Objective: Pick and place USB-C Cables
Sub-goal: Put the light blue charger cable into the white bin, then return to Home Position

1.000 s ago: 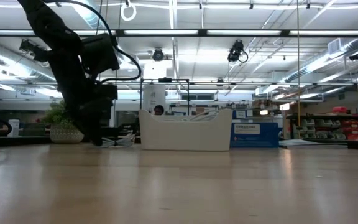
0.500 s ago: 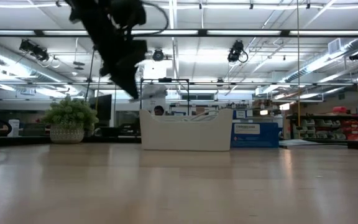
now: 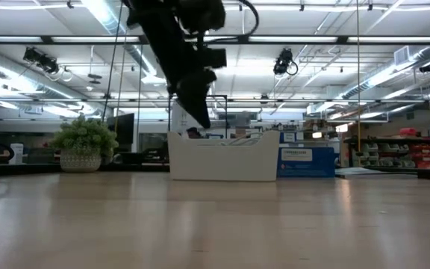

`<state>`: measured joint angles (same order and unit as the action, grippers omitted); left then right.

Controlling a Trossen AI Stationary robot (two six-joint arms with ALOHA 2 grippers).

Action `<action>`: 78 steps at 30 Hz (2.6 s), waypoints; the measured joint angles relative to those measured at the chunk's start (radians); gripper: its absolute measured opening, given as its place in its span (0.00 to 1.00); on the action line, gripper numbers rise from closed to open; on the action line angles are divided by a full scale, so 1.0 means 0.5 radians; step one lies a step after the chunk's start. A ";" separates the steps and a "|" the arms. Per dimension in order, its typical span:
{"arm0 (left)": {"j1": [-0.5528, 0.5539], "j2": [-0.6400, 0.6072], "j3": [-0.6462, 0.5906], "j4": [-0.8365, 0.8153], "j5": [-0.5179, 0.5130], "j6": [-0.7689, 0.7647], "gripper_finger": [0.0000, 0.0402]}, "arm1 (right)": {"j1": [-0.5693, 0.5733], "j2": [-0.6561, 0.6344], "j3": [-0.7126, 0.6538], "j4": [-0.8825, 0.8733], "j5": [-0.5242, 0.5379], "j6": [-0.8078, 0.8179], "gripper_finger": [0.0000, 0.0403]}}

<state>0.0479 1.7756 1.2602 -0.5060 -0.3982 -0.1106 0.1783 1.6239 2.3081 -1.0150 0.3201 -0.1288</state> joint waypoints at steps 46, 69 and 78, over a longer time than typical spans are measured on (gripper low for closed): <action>-0.480 -0.943 -0.643 0.171 -0.196 -0.761 0.17 | 0.169 -0.411 0.001 -0.802 0.219 0.640 0.35; -0.639 -2.001 -1.382 0.573 -0.582 -1.071 0.01 | 0.216 -0.526 0.000 -0.850 0.228 0.693 0.35; -0.639 -2.493 -1.739 0.666 -0.646 -1.295 0.01 | 0.255 -0.520 0.000 -0.836 0.196 0.743 0.35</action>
<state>-0.2714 0.5291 0.3909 -0.1733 -0.7211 -0.7583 0.3059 1.3640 2.3081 -1.4330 0.4180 0.2428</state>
